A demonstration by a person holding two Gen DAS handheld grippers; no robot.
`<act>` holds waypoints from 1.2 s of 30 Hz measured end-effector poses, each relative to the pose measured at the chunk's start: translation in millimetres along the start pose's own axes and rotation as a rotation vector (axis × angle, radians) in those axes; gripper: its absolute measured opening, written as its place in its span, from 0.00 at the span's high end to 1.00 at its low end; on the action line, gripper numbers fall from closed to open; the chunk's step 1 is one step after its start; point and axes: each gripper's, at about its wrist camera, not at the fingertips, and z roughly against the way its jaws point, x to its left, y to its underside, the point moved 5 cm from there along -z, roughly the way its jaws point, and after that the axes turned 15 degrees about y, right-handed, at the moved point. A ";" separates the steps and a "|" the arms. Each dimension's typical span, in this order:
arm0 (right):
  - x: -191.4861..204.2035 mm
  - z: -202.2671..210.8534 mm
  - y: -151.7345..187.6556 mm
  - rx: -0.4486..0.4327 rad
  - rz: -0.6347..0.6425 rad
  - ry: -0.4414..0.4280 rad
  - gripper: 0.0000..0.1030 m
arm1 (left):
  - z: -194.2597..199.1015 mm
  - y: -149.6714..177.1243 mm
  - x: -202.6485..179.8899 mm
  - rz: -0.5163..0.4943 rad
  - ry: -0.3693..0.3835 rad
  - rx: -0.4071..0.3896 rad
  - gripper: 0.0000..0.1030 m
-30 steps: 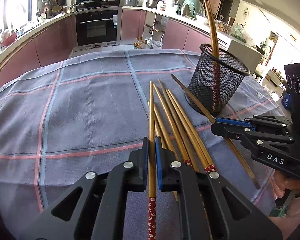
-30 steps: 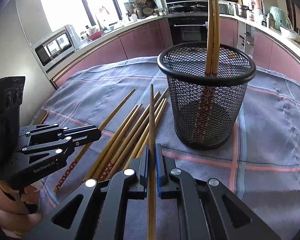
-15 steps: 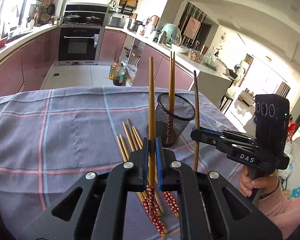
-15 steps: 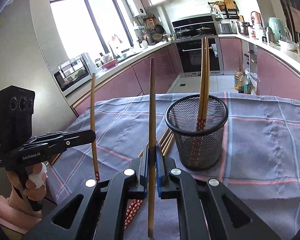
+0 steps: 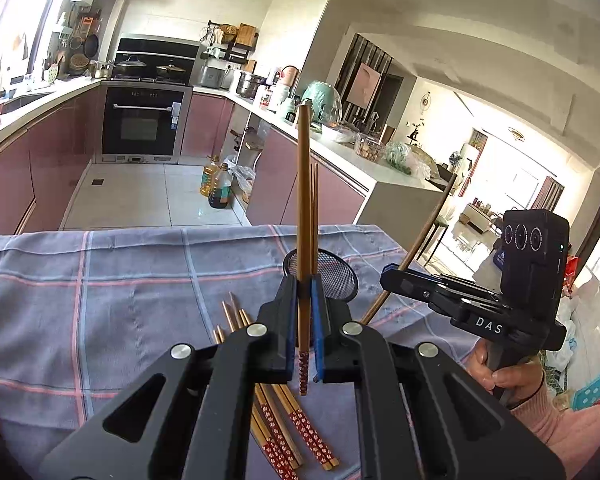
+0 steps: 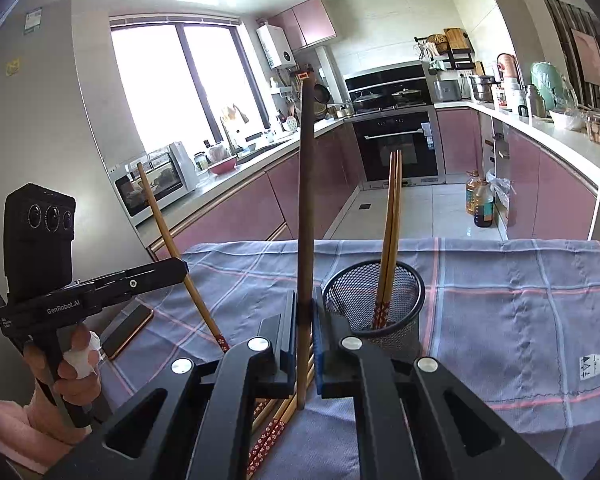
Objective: Organize utensils
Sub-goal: 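Lift both held chopsticks upright above the mesh cup, then insert the chopsticks into the mesh cup and open both tools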
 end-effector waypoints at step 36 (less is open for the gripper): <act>-16.0 -64.2 -34.7 0.122 0.089 0.072 0.94 | -105.9 -31.7 -0.9 -0.089 -0.018 0.194 0.93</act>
